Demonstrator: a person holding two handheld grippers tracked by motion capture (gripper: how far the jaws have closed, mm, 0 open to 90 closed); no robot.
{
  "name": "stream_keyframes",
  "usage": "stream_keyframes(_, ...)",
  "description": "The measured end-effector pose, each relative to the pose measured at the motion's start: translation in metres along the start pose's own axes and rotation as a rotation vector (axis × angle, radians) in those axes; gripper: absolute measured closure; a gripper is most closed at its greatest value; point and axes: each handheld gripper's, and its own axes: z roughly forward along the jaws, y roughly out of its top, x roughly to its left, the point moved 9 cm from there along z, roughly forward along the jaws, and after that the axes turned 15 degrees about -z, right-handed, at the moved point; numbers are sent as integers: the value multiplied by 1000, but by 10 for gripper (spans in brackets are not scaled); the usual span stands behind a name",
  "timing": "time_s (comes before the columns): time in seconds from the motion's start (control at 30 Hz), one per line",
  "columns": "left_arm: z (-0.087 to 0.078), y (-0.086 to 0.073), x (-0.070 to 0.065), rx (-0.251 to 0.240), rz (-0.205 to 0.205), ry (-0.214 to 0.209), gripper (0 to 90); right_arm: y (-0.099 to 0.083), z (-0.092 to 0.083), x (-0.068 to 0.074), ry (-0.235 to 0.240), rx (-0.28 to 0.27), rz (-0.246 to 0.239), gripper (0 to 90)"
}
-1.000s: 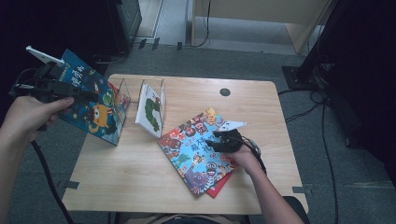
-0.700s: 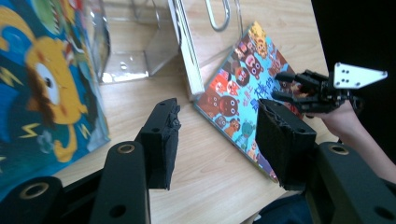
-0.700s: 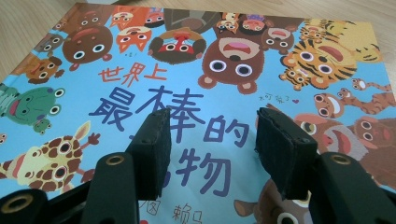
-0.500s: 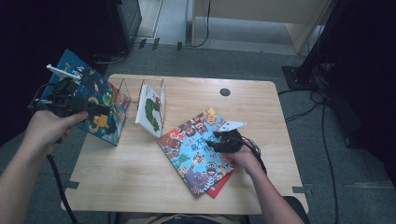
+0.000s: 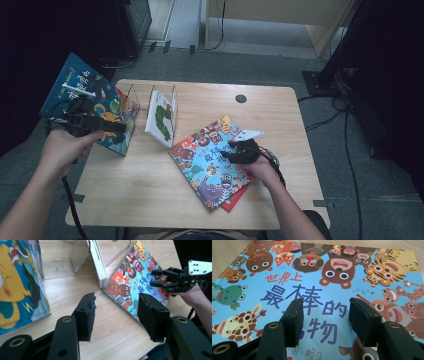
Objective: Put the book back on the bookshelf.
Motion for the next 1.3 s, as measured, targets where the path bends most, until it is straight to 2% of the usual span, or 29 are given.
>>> stream_keyframes(0.13, 8, -5, 2, 4, -1, -10, 487, 0, 0, 0, 0, -1, -1, 461)
stream_keyframes(0.33, 21, -14, 11, 7, 6, 12, 486, 0, 0, 0, -2, 0, -5, 461)
stream_keyframes(0.57, 36, -22, 19, 10, 8, 15, 481, 0, 0, 0, -4, -2, -7, 461)
stream_keyframes(0.7, 45, -28, 19, 7, 6, -11, 480, 0, 0, 0, -5, -3, -9, 461)
stream_keyframes(0.97, 64, -39, 22, 4, 19, -31, 478, -1, 0, 0, -7, -7, -6, 473)
stream_keyframes(1.17, 81, -45, 25, 15, 8, -31, 476, 0, -1, 0, -8, -7, -10, 479)
stream_keyframes(1.3, 91, -49, 27, 21, 16, -23, 476, 0, -1, -1, -9, -8, -9, 480)
